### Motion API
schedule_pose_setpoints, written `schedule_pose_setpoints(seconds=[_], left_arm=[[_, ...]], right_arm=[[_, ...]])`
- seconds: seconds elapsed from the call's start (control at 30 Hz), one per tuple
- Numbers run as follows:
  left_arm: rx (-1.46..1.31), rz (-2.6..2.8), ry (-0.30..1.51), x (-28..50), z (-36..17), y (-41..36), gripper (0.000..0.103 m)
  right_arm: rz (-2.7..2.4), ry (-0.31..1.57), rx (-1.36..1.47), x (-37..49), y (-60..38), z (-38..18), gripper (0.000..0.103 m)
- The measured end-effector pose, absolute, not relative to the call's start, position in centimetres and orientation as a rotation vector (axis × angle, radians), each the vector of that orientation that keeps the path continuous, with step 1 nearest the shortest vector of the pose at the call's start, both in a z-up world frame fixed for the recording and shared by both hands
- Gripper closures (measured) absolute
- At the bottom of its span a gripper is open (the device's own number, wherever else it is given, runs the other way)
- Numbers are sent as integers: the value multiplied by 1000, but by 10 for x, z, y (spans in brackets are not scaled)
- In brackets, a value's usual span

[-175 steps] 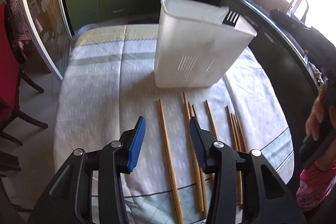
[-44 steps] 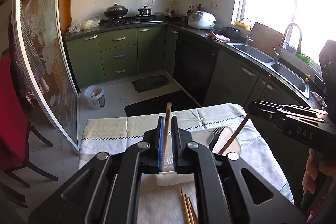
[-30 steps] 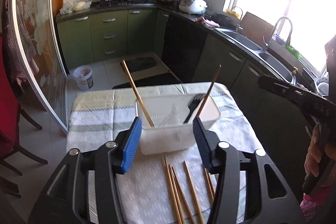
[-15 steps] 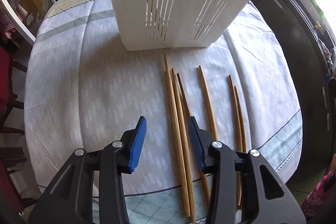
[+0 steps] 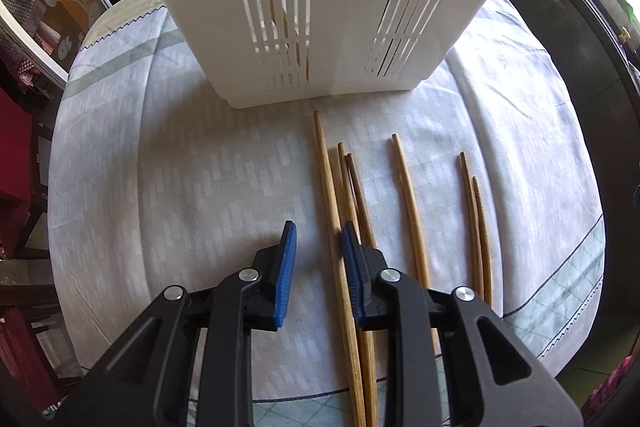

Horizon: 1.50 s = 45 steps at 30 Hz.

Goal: Organize utensils
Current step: 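Lower both tools and grasp another wooden chopstick with each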

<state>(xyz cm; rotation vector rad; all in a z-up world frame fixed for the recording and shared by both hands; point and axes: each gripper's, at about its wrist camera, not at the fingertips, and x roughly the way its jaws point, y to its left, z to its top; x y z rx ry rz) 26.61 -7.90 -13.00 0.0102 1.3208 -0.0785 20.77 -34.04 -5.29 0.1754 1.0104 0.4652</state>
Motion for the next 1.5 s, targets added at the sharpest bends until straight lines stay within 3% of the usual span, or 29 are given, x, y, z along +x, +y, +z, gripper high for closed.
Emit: schedule_pose_setpoints(seconds=[0.33, 0.43, 0.57, 0.97, 1.23, 1.5], left_arm=[[-34, -37, 1298, 271, -132, -88, 83], [-77, -41, 1282, 266, -132, -78, 96], [-132, -42, 1262, 262, -130, -66, 96], [-156, -68, 958, 206, -63, -40, 96], [-176, -56, 782, 157, -34, -17, 96], [-187, -57, 701, 129, -29, -10, 96]], right_arm=[[468, 1035, 168, 207, -336, -61, 70], [469, 1040, 166, 207, -334, -63, 70], [474, 1053, 150, 206, -327, -65, 70], [516, 1166, 100, 218, -285, -94, 71], [504, 1265, 41, 233, -250, -128, 89], [460, 1282, -24, 240, -227, -139, 92]])
